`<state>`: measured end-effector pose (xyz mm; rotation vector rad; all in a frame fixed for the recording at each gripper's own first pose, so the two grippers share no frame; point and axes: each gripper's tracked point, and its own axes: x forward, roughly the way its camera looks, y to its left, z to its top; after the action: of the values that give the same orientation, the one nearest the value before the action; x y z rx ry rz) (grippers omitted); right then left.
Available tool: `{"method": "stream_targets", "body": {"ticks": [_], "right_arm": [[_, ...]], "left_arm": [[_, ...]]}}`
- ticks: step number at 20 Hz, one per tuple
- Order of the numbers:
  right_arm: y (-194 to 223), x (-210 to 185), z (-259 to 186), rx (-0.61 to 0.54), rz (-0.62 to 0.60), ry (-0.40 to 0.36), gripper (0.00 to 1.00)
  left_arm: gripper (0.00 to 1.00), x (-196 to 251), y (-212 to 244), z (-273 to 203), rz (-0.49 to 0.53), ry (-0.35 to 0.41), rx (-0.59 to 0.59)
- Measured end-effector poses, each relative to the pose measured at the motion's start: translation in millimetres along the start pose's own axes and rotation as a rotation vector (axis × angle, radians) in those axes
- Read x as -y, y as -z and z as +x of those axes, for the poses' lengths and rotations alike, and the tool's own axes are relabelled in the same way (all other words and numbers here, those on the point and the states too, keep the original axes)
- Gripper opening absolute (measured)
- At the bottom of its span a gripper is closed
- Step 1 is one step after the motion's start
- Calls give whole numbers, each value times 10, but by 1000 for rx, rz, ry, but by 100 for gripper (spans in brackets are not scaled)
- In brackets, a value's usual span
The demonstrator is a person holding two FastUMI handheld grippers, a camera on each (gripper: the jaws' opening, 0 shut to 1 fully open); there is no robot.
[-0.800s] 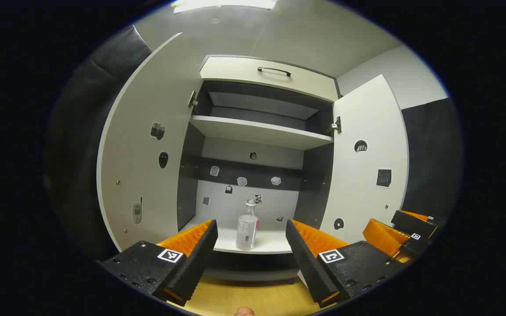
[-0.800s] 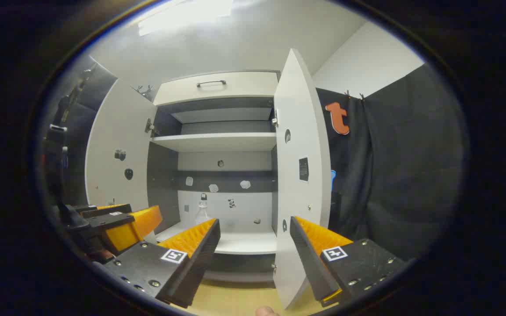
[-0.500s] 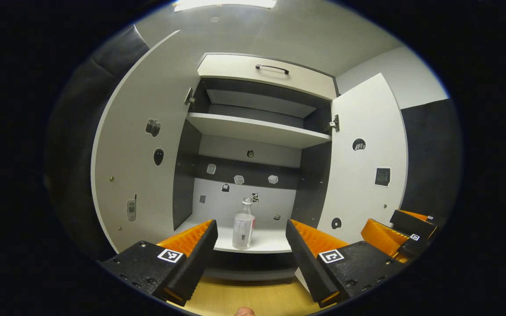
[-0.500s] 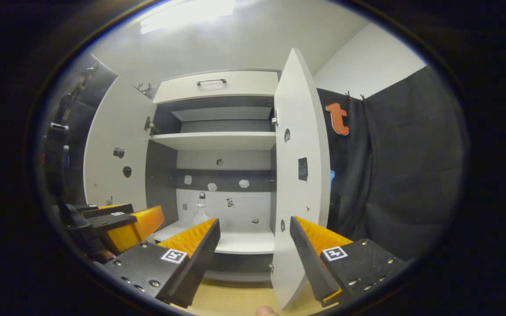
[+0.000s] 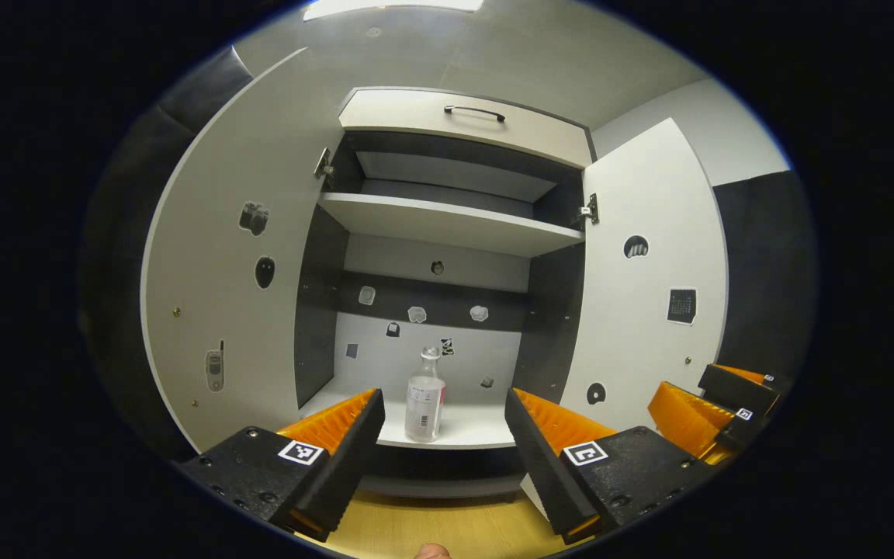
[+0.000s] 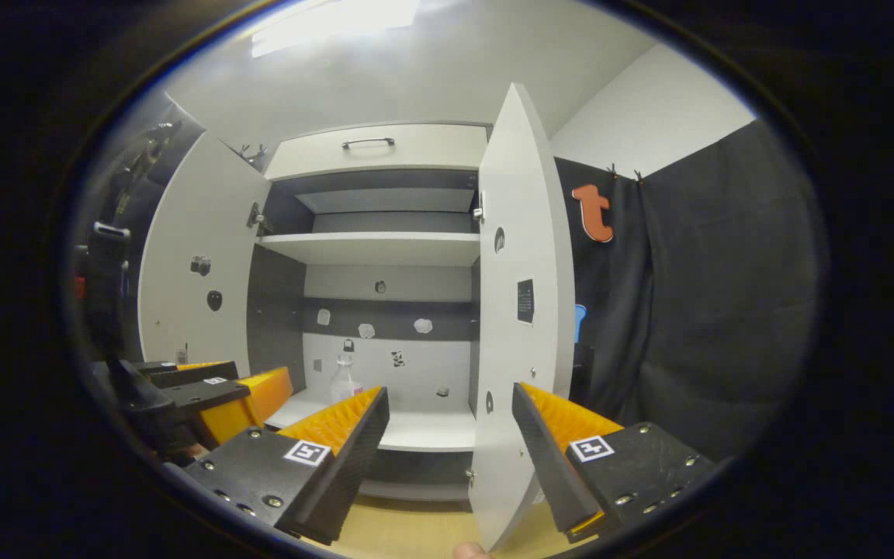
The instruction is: Grasp the bottle in the cabinet with the left hand and place it on the coaster, then close the right door with the right hand and the left door with the left hand.
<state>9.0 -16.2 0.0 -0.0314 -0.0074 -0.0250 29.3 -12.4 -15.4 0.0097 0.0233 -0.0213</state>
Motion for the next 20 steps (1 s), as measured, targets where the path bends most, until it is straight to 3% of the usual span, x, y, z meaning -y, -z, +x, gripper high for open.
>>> {"method": "stream_targets", "body": {"ticks": [5,20], "right_arm": [[-80,219,-77,19,-20,46,96],[-86,1217,-536,25,-100,350,94]], "left_arm": [[96,-150,206,558,50,-28,-14],[96,-479,1046,2140,32,-64,-150]]}}
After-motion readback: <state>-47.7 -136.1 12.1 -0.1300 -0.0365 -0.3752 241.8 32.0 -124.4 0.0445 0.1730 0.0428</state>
